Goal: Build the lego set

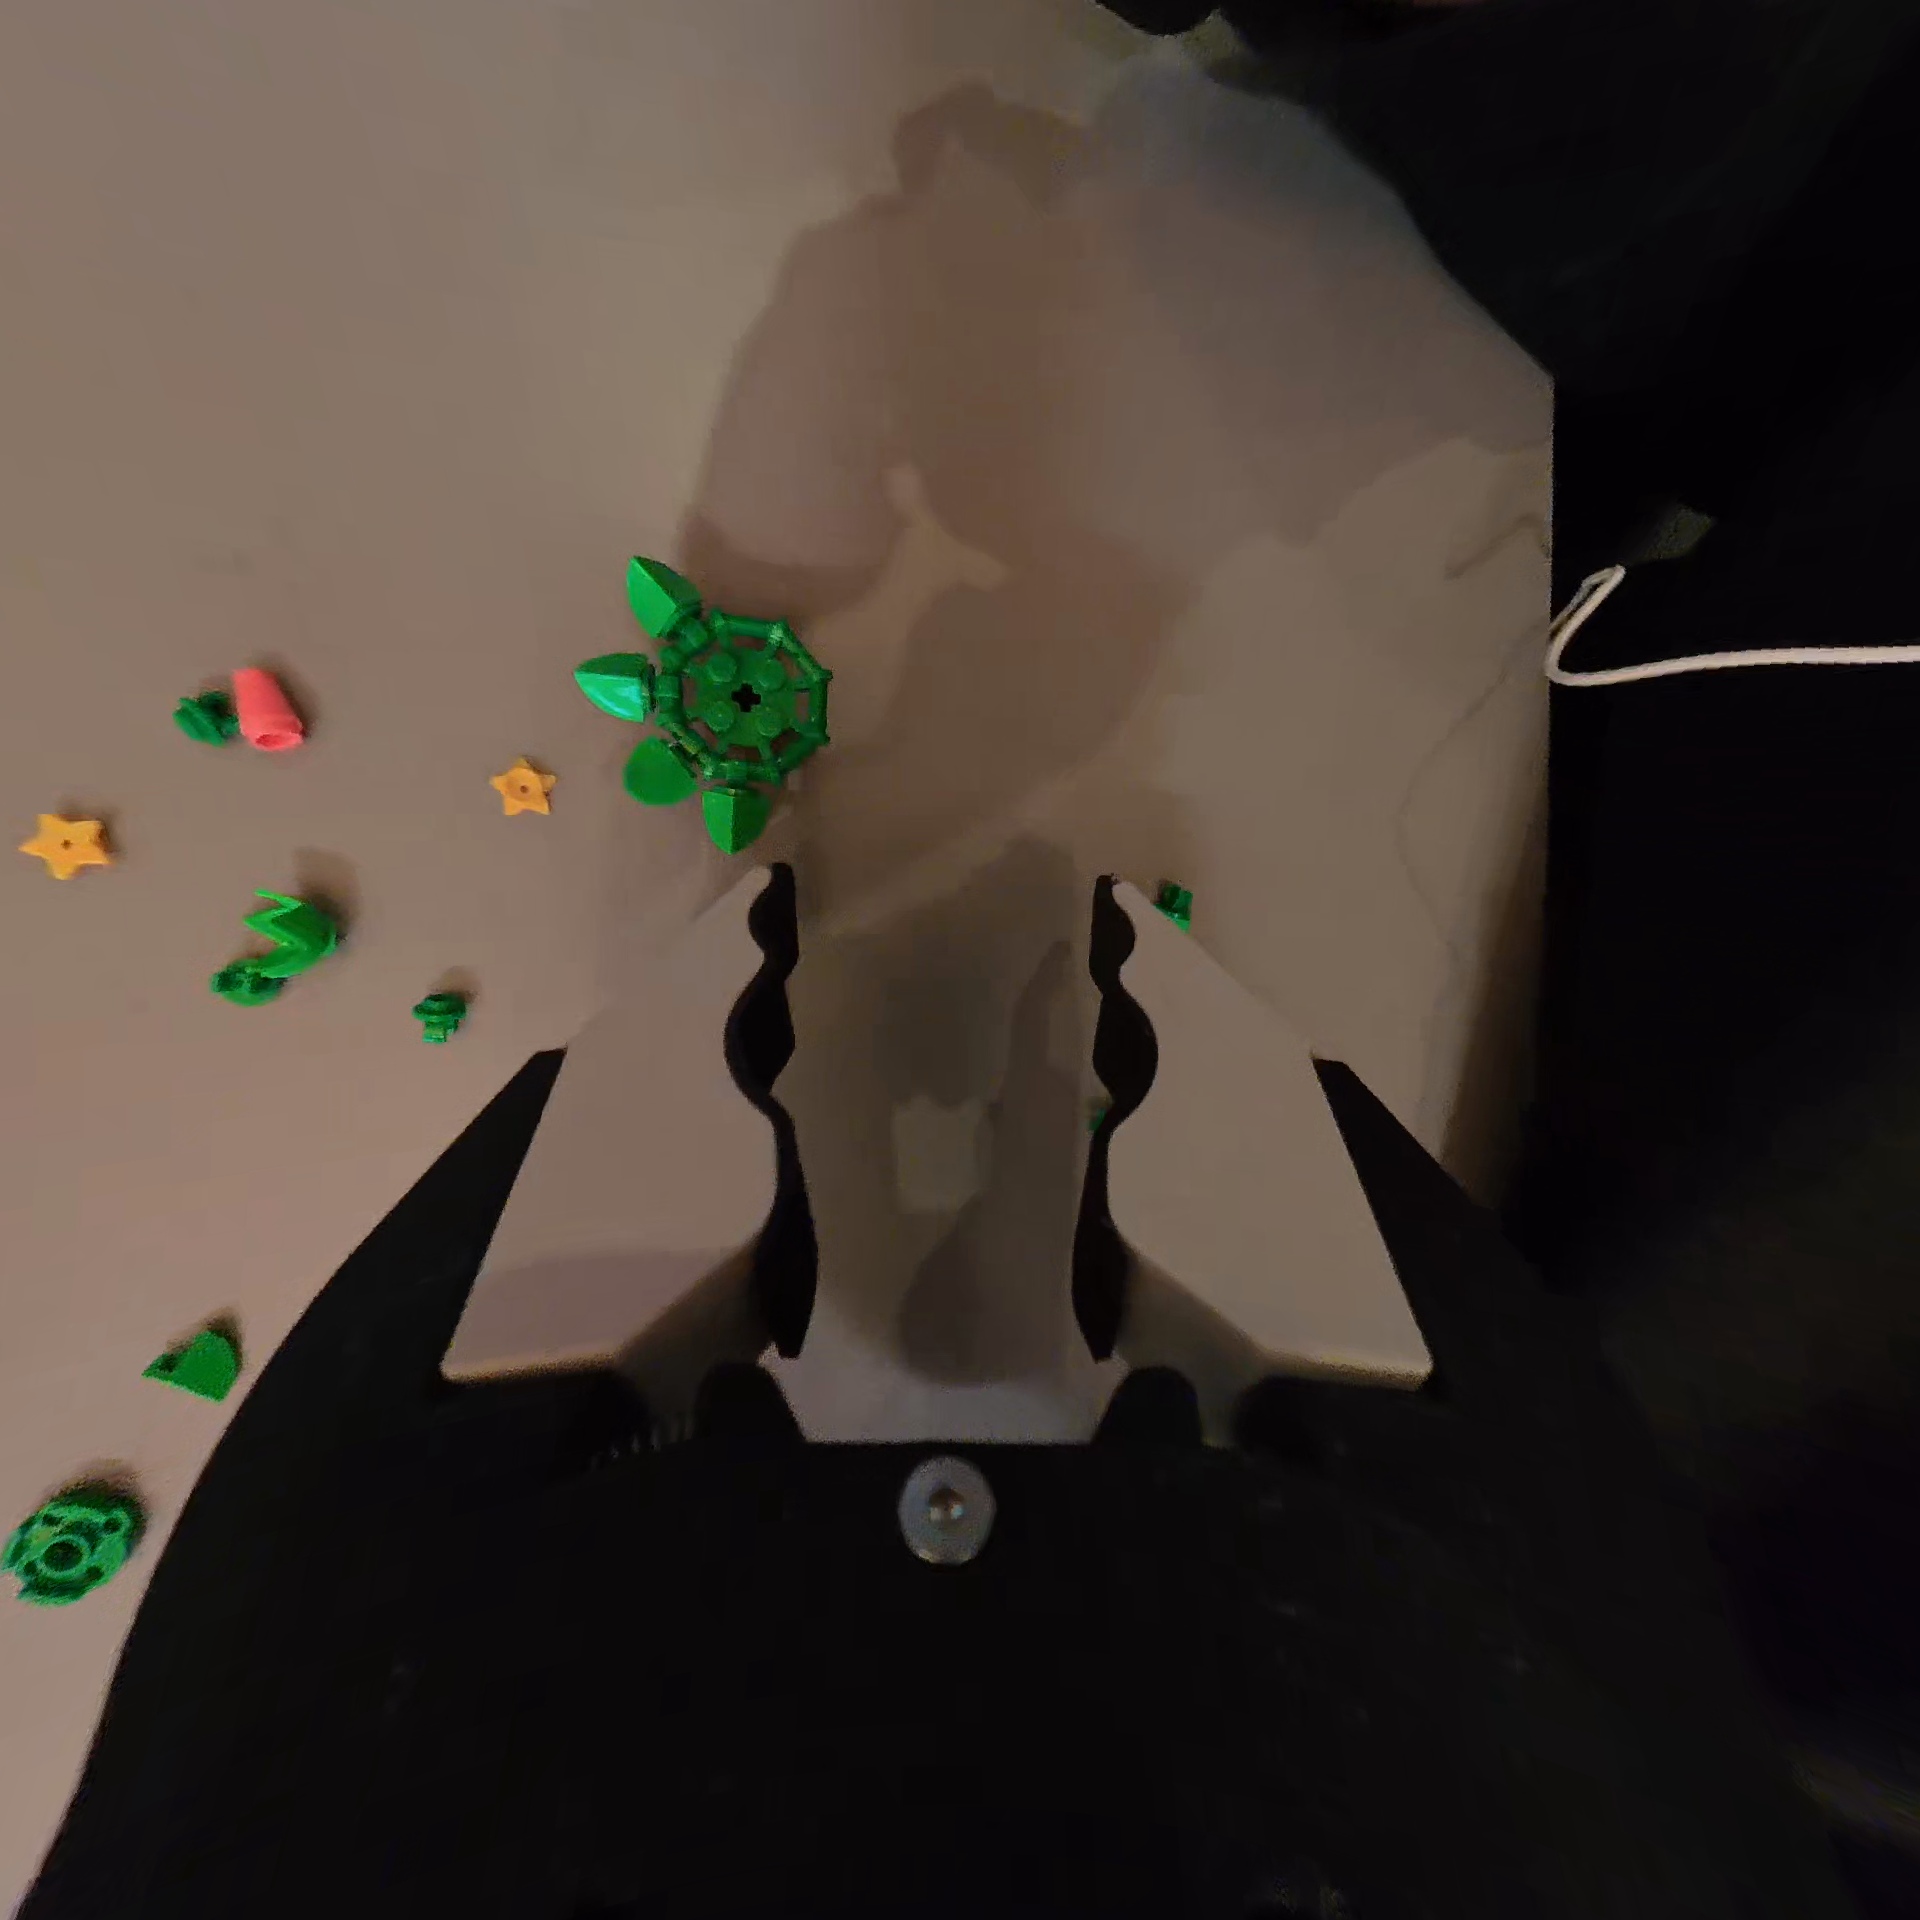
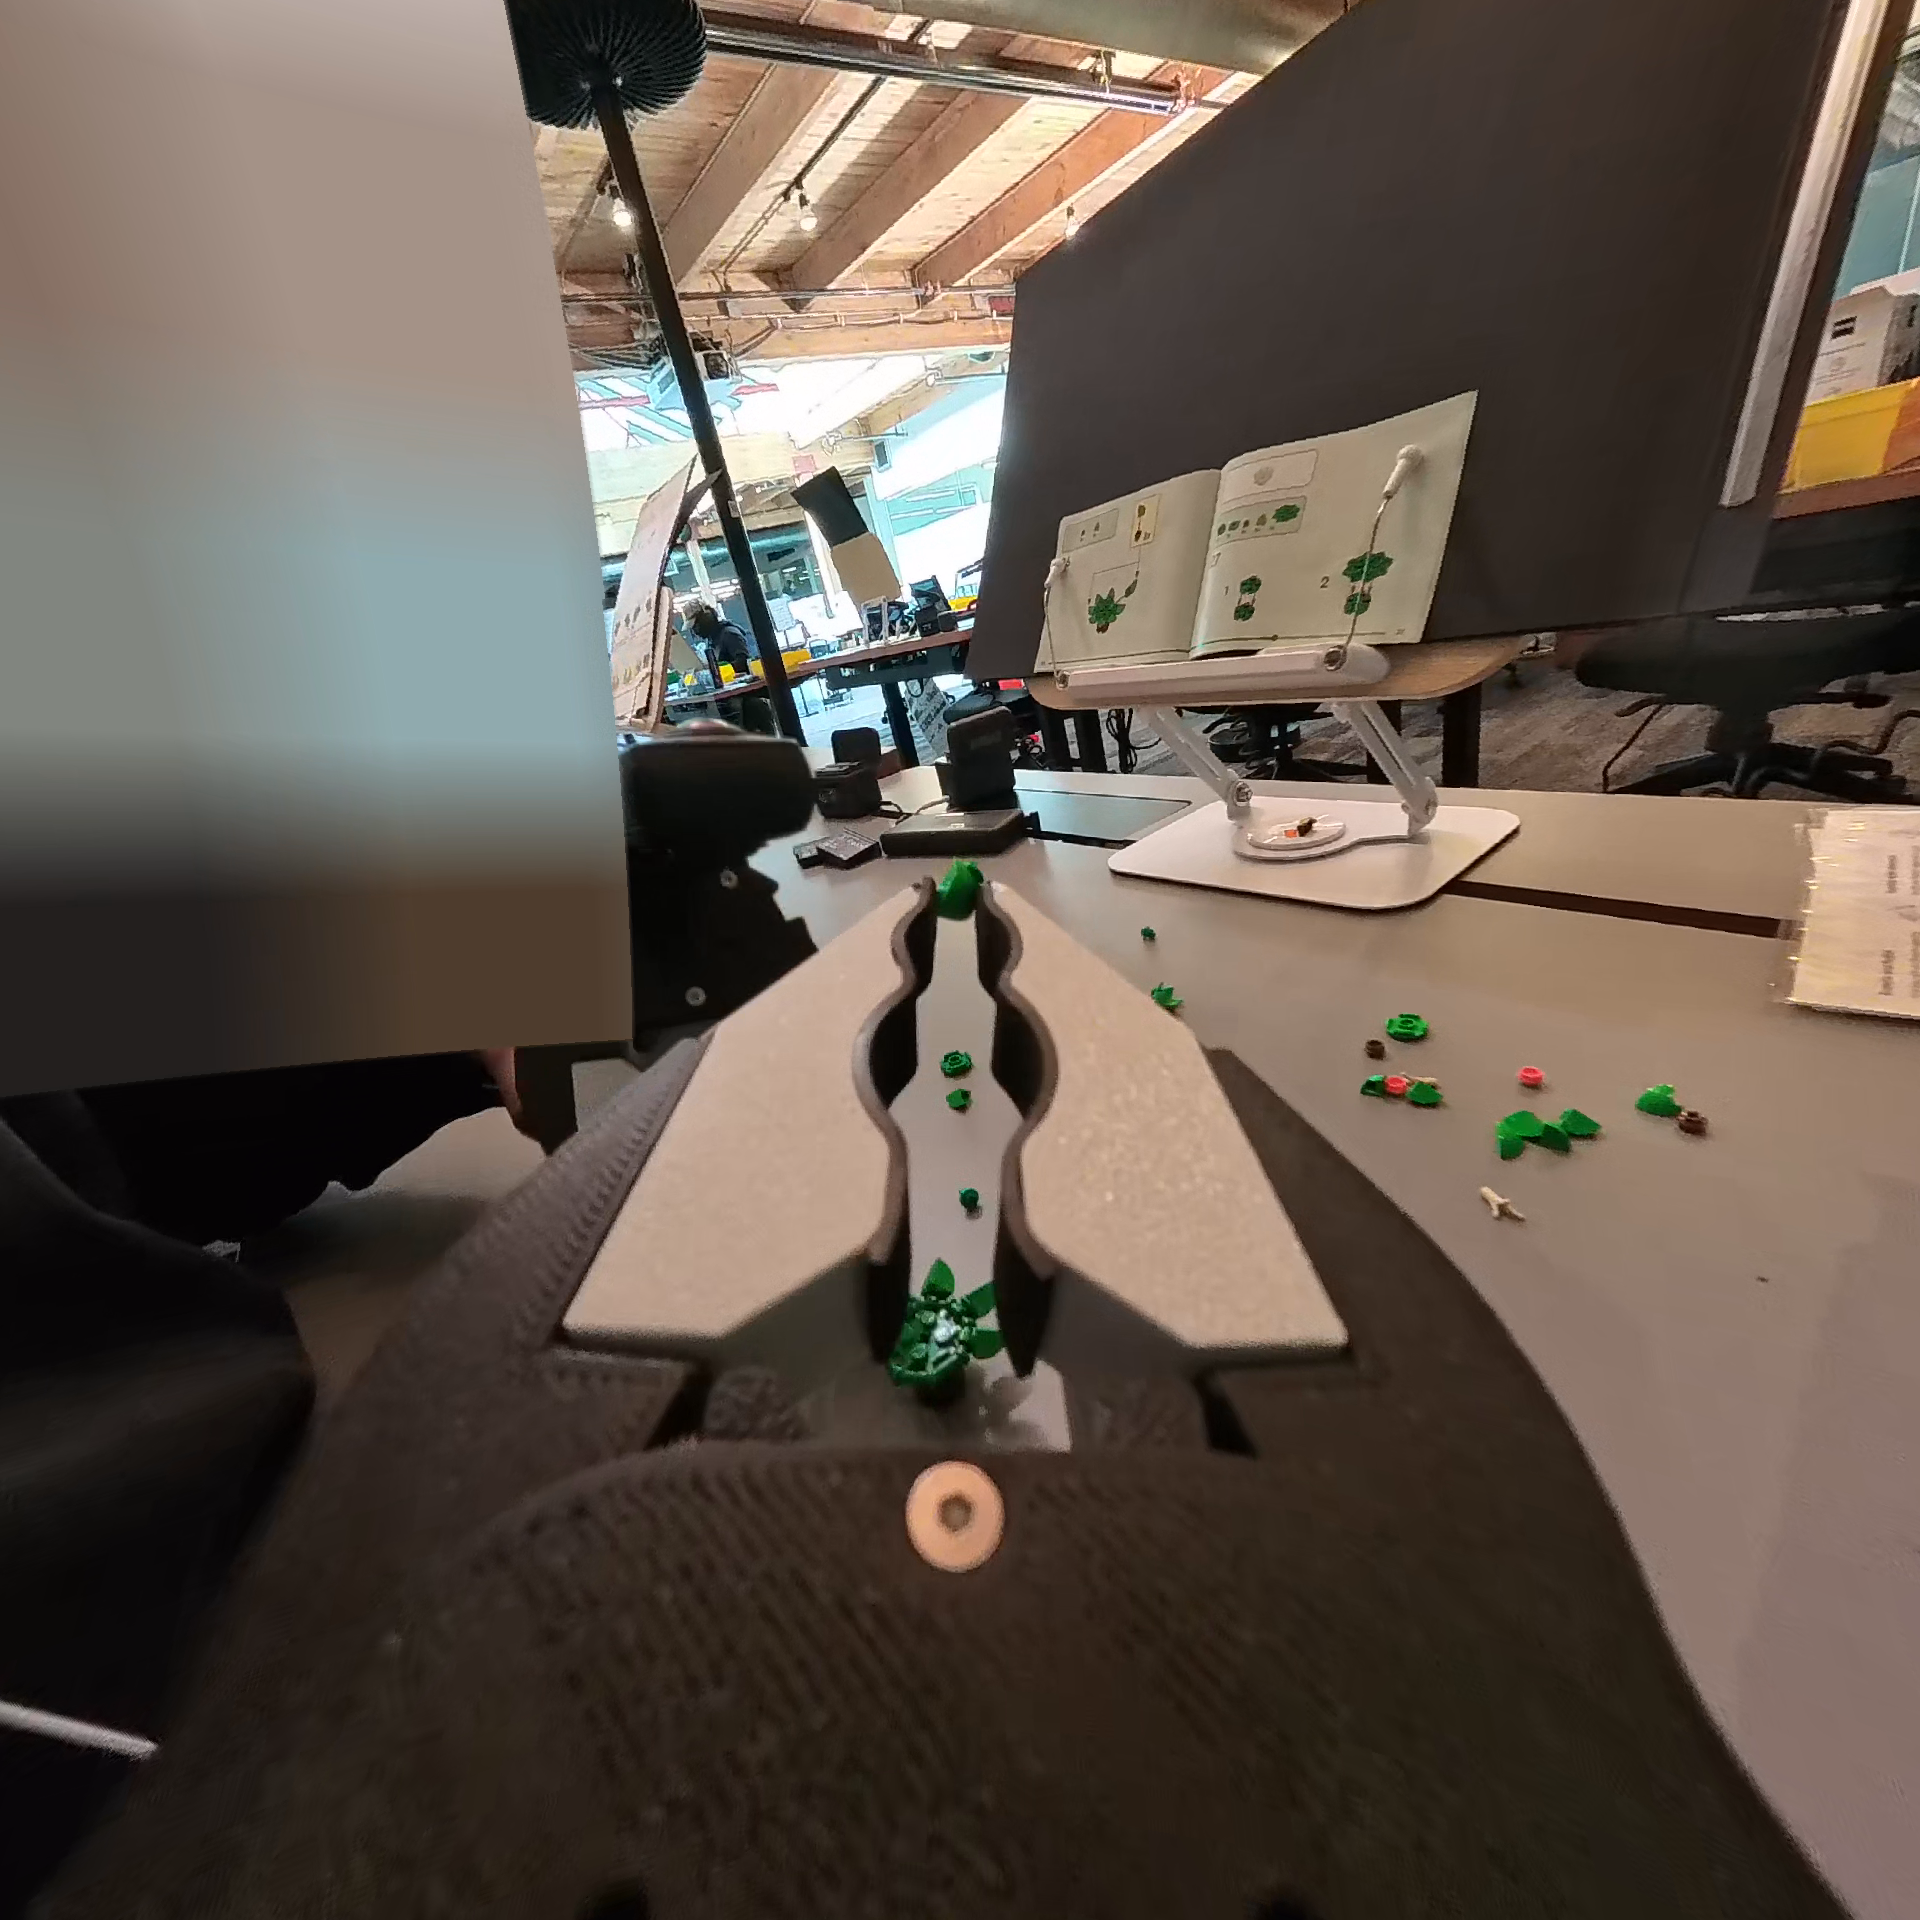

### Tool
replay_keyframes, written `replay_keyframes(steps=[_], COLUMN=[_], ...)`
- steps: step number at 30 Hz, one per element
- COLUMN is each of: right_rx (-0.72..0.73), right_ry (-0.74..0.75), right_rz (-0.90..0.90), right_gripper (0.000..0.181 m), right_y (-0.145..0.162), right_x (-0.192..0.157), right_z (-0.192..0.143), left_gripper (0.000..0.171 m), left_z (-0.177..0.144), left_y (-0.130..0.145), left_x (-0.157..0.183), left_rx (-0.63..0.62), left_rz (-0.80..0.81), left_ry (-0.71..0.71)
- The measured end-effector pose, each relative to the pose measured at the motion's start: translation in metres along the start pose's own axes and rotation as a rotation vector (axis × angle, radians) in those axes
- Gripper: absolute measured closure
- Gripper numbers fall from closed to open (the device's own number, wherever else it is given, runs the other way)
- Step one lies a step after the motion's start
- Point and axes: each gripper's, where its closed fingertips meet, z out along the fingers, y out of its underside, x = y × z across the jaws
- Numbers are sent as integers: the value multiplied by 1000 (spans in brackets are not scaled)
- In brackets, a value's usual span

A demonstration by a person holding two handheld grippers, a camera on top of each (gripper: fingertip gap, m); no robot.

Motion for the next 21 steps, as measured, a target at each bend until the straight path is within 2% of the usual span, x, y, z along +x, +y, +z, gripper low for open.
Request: replay_keyframes(steps=[4, 8, 13, 18, 21], right_rx=[-6, -2, -8, -14, -47], right_ry=[-2, -1, -4, -5, -3], right_rz=[19, 34, 32, 58, 75], right_gripper=[176, 176, 176, 176, 176], right_y=[2, 1, 2, 4, 10], right_x=[2, 3, 2, 4, 6], right_z=[0, 0, 0, 0, 1], left_gripper=[119, 136, 141, 152, 150], left_z=[-6, -12, -23, -13, -1], left_y=[-9, -20, -27, -28, -29], left_x=[-20, -31, -39, -27, -26], left_rx=[62, 138, 216, 171, 121], left_rz=[-25, 7, 231, 444, 486], left_ry=[-92, -207, -471, -605, -610])
